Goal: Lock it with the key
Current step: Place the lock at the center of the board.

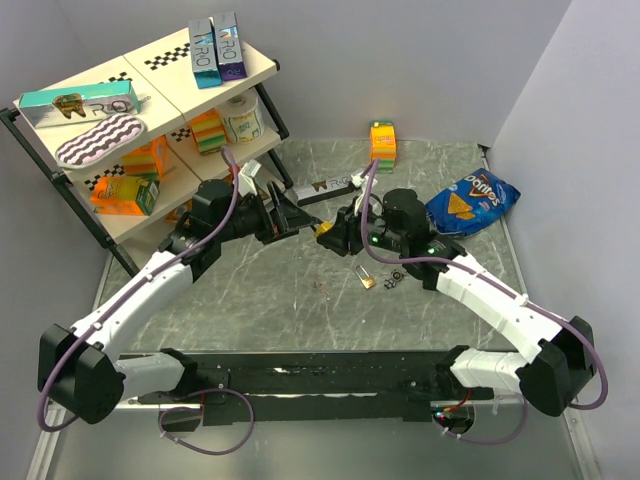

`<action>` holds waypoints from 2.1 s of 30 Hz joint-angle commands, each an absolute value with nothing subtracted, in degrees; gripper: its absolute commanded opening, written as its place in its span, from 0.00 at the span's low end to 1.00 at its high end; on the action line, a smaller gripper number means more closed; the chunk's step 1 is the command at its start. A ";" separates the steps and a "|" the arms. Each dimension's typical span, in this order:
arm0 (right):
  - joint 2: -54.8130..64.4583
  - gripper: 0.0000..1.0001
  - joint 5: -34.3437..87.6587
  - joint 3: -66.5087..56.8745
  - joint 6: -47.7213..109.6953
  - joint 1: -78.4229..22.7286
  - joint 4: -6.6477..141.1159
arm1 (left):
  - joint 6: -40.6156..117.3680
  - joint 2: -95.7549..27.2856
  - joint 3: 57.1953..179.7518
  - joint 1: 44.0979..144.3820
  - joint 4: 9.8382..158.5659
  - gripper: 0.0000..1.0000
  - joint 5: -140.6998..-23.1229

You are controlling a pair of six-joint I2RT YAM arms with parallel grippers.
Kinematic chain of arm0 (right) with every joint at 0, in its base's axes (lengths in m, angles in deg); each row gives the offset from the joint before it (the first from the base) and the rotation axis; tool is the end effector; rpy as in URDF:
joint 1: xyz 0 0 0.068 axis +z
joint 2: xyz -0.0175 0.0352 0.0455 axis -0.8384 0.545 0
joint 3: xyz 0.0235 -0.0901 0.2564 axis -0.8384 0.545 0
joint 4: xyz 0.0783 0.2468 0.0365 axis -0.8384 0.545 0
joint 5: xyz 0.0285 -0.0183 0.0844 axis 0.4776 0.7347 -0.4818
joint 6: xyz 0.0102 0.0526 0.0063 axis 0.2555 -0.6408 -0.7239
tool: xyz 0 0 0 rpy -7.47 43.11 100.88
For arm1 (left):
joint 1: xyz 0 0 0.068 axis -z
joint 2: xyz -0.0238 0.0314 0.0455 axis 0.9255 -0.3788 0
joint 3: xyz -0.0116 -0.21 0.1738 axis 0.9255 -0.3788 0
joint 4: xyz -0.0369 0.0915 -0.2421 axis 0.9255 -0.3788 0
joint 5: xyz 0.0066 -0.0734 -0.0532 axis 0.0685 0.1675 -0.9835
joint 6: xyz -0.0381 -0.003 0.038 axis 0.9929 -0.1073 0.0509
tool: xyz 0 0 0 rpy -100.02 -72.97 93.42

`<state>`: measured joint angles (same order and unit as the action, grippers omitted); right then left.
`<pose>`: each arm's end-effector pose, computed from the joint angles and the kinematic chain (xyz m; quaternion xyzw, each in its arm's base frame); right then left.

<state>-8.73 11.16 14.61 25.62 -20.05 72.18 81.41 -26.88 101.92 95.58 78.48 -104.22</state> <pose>0.2100 0.1755 0.3372 -0.2853 0.7430 0.3890 0.4639 0.2338 -0.1440 0.3353 -0.0242 0.7864 -0.5407 0.2976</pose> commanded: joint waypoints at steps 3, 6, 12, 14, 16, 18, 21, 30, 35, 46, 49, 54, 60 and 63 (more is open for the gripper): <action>-8.50 0.00 13.64 11.58 22.86 -17.07 63.13 | 89.46 -27.91 100.89 96.48 84.03 0.95 -102.13; -7.71 0.00 14.70 11.32 22.69 -16.20 62.51 | 90.08 -29.49 100.97 97.44 84.47 0.91 -102.04; -6.21 0.00 16.98 10.35 22.86 -14.87 62.16 | 90.87 -30.46 100.98 99.38 84.82 0.76 -102.48; -6.03 0.00 17.51 10.26 22.60 -14.79 61.98 | 91.57 -30.20 99.92 99.82 85.70 0.63 -103.09; -5.95 0.00 17.51 10.44 22.42 -14.70 61.89 | 91.83 -30.02 99.13 99.91 85.88 0.56 -103.18; -5.86 0.00 17.34 10.70 22.33 -14.61 61.63 | 91.66 -29.76 98.86 99.91 86.05 0.43 -103.18; -5.68 0.00 16.98 11.14 22.24 -14.70 61.37 | 91.40 -29.76 98.60 99.82 86.40 0.23 -103.27; -7.61 0.40 15.84 13.86 22.68 -14.70 62.07 | 87.62 -29.93 101.14 99.29 82.90 0.01 -101.52; -9.89 0.71 15.67 15.36 25.05 -14.70 64.79 | 82.27 -29.67 102.55 98.06 76.75 0.01 -99.84; -16.93 0.99 15.93 20.89 33.31 -16.19 74.28 | 58.02 -40.29 111.16 97.89 51.27 0.01 -97.73; -17.81 0.99 15.32 21.33 34.81 -18.56 76.13 | 51.94 -50.02 115.20 99.73 42.83 0.01 -93.35; -17.55 0.99 13.56 20.90 34.90 -24.53 79.99 | 52.45 -58.05 118.37 100.17 38.68 0.01 -88.51; -17.81 0.99 12.68 21.77 34.99 -27.53 81.67 | 52.99 -64.64 121.79 102.37 37.80 0.05 -85.17; -18.07 0.99 12.77 22.21 34.81 -28.06 82.02 | 53.60 -68.24 122.85 102.98 37.45 0.07 -84.29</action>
<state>-16.53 13.72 21.56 34.32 -27.43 81.23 53.54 -65.87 118.68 101.56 38.44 -86.21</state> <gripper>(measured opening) 0.993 0.526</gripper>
